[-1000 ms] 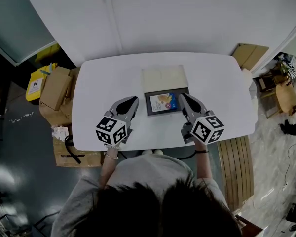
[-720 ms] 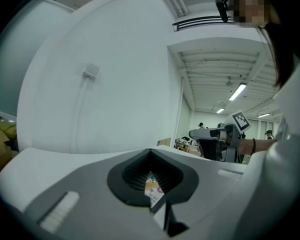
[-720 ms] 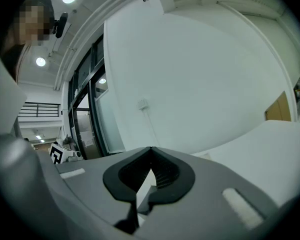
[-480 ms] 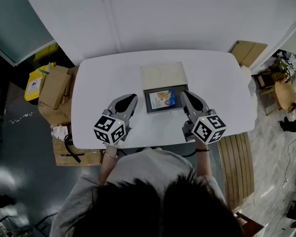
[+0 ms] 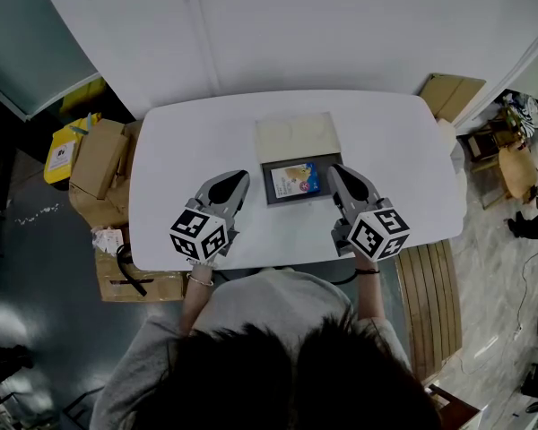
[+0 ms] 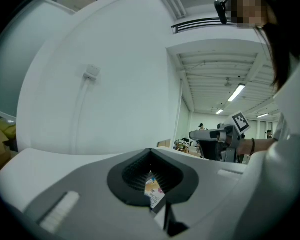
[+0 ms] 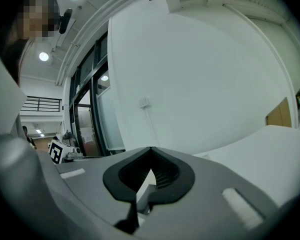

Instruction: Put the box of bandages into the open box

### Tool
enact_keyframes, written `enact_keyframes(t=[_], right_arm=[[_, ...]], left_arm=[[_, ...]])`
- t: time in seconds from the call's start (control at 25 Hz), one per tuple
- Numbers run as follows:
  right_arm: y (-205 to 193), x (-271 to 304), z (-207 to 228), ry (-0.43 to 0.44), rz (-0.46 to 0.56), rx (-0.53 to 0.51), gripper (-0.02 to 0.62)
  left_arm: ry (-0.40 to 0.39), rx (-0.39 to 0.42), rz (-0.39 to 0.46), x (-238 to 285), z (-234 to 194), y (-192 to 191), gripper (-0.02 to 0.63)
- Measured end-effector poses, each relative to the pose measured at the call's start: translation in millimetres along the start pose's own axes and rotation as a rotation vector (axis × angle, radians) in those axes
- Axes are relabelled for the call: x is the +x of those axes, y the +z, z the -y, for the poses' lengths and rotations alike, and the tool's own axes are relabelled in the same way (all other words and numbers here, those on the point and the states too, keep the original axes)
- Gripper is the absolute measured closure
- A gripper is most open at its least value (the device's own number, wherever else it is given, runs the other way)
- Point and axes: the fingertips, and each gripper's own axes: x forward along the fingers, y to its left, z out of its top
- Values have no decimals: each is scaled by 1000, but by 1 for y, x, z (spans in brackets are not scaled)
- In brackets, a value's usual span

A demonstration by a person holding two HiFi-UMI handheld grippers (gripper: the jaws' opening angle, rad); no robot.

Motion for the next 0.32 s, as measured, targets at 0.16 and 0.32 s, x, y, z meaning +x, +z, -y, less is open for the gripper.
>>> enact_keyframes(t=[0.16, 0.32], right_arm=[[0, 1, 1, -3, -1, -1, 583], [-1, 2, 3, -7, -2, 1, 583]], left_arm=[[1, -3, -9, 1, -2, -3, 612], [-1, -5, -13, 2, -3, -5, 612]])
